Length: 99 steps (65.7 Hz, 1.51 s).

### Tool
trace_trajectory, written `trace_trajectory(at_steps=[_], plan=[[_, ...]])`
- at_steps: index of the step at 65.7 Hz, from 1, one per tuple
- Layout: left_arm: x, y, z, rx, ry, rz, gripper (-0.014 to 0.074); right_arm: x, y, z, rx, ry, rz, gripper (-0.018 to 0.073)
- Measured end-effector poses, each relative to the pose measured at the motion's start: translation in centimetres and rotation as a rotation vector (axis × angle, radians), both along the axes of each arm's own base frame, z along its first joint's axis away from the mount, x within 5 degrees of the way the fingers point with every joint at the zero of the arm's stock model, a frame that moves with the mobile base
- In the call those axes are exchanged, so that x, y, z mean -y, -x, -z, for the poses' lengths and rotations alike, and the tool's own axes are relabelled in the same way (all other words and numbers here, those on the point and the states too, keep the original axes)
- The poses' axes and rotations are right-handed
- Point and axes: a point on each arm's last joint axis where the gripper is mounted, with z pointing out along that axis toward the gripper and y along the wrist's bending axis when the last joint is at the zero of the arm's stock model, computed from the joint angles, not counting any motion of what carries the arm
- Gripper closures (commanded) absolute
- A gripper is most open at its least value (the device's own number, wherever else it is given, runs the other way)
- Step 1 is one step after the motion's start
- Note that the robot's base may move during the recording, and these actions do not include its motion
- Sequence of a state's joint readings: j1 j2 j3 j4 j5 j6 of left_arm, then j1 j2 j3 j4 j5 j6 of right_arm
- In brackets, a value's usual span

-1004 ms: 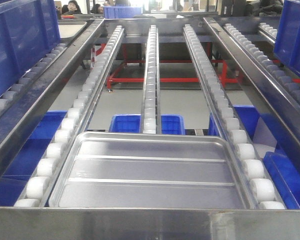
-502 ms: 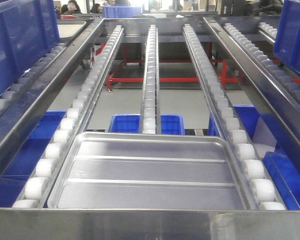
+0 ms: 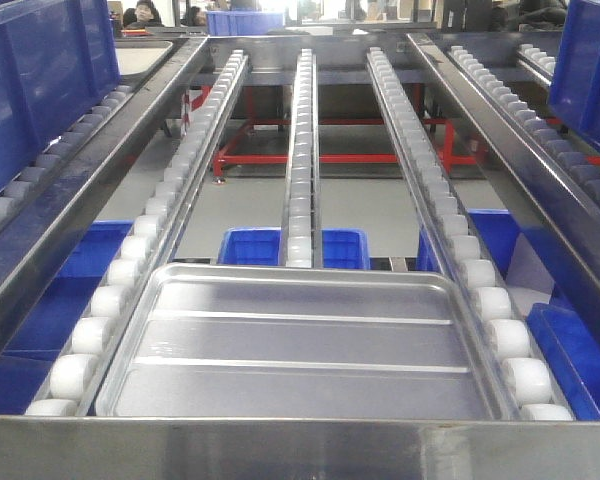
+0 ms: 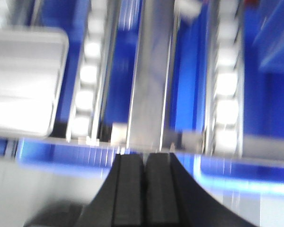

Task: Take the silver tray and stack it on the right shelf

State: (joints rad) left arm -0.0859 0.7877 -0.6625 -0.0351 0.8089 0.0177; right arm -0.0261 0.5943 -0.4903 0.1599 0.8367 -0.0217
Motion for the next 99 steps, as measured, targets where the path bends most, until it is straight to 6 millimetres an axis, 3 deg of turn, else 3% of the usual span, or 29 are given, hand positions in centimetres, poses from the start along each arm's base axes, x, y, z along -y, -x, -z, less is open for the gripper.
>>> trace_trajectory(at_steps=[11, 24, 32, 46, 60, 72, 99], plan=[[0.7, -3.3, 2.1, -0.198, 0.038, -0.005, 0.0689, -0.1, -1.7, 1.4, -0.158, -0.017, -0.003, 0.0511], [1.4, -6.3, 5.6, -0.381, 0.096, -0.027, 0.0689, -0.4, -3.1, 2.0, -0.175, -0.083, 0.016, 0.0509], [2.3, -7.3, 6.7, -0.417, 0.122, -0.016, 0.0689, -0.5, -4.3, 2.8, -0.210, -0.142, 0.073, 0.0502], [7.2, -6.8, 6.5, -0.350, 0.117, 0.122, 0.0689, -0.2, -7.4, 4.3, -0.248, -0.186, 0.173, 0.0494], [10.8, -5.3, 6.9, -0.310, -0.013, 0.055, 0.0689, -1.1, -9.0, 3.8, -0.220, -0.186, 0.152, 0.0483], [12.9, -5.2, 6.5, -0.303, 0.008, 0.049, 0.0689, -2.9, -10.3, 3.4, -0.220, -0.170, 0.136, 0.0483], [15.9, -8.2, 5.7, -0.309, 0.046, 0.034, 0.0689, -8.4, -13.3, 4.1, -0.243, -0.071, 0.074, 0.0483]])
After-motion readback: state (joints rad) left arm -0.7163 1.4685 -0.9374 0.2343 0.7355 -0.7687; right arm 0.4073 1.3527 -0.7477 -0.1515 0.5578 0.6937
